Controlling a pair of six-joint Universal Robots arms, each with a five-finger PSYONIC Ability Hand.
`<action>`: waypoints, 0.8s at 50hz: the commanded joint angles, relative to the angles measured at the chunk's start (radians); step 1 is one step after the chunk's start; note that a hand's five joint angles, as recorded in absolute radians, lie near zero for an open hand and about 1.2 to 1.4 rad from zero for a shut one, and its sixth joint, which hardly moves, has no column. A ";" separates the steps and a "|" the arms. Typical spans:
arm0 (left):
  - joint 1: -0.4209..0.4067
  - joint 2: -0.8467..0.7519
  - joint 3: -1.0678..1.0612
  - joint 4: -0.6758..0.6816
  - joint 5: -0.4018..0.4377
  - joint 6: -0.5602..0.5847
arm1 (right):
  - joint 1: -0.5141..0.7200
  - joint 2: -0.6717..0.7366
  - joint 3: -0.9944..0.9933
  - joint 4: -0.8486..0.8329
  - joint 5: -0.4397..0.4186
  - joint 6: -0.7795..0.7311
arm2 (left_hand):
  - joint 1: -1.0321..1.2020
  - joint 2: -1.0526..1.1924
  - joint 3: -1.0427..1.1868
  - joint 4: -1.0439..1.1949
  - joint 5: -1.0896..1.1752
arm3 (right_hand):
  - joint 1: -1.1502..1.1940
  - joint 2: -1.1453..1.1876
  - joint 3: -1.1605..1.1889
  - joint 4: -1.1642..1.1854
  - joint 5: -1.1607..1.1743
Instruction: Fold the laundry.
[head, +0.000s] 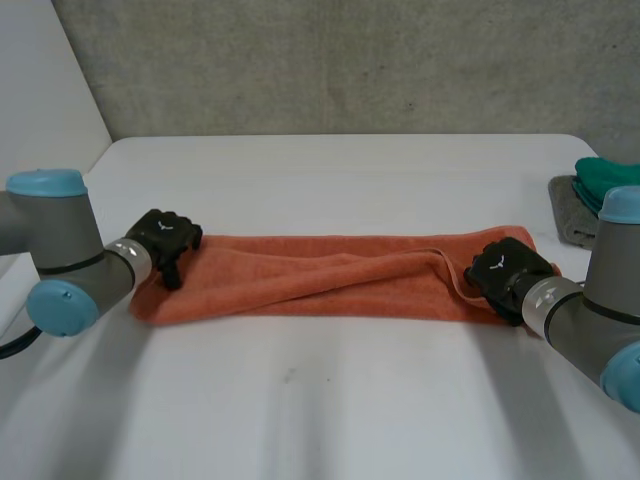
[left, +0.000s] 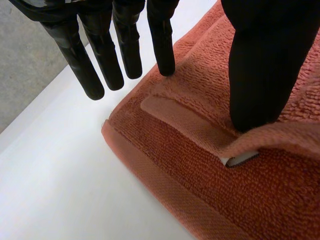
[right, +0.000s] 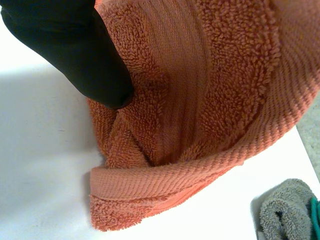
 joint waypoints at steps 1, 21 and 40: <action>-0.005 -0.006 0.000 0.002 0.002 0.001 | 0.002 0.000 0.005 0.000 0.000 0.000 | 0.013 0.026 0.021 0.034 0.018 | 0.404 0.218 0.515 0.204 0.219; -0.028 0.100 -0.064 0.011 -0.073 -0.006 | 0.000 -0.002 -0.006 0.005 0.006 -0.002 | 0.922 0.936 0.931 0.944 0.927 | 0.404 0.218 0.515 0.204 0.219; 0.087 0.850 -0.458 0.005 -0.062 -0.018 | -0.153 -0.321 -0.288 0.490 -0.029 -0.002 | 0.922 0.936 0.931 0.944 0.927 | 0.404 0.218 0.515 0.204 0.219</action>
